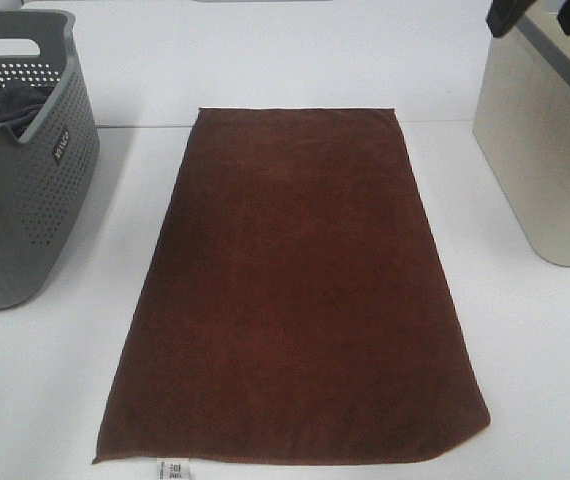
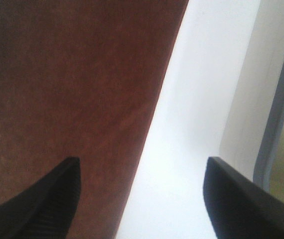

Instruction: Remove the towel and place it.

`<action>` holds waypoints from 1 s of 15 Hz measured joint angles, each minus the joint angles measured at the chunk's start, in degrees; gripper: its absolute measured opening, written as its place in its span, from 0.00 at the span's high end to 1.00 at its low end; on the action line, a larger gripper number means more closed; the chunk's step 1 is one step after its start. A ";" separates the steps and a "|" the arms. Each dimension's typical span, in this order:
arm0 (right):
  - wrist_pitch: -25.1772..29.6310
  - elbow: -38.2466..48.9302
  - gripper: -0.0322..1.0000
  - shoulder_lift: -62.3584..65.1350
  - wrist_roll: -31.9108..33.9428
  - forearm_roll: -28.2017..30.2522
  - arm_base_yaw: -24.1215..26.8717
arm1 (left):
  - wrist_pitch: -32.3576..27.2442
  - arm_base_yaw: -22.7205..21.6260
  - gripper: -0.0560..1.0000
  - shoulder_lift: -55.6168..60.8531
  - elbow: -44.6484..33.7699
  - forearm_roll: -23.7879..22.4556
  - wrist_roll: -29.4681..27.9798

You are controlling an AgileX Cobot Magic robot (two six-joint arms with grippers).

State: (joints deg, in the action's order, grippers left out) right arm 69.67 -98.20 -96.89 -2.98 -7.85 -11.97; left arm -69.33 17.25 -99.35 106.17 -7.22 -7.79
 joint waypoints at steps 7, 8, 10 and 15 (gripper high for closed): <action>0.06 36.38 0.33 24.64 0.00 0.29 0.00 | 0.63 0.00 0.27 30.83 -45.66 1.26 -2.41; 0.06 41.14 0.33 28.13 0.00 0.29 0.00 | 1.26 0.00 0.27 35.52 -49.96 1.83 -2.46; 0.11 49.62 0.33 35.18 0.00 0.29 0.00 | 2.92 0.00 0.27 44.98 -58.50 3.27 -2.52; -4.13 65.49 0.33 60.05 0.00 0.69 0.00 | 5.04 0.00 0.27 69.44 -73.17 4.47 0.57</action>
State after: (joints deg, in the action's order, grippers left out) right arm 65.55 -32.72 -36.84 -2.98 -7.16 -11.97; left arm -64.29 17.25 -29.91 33.00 -2.75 -7.22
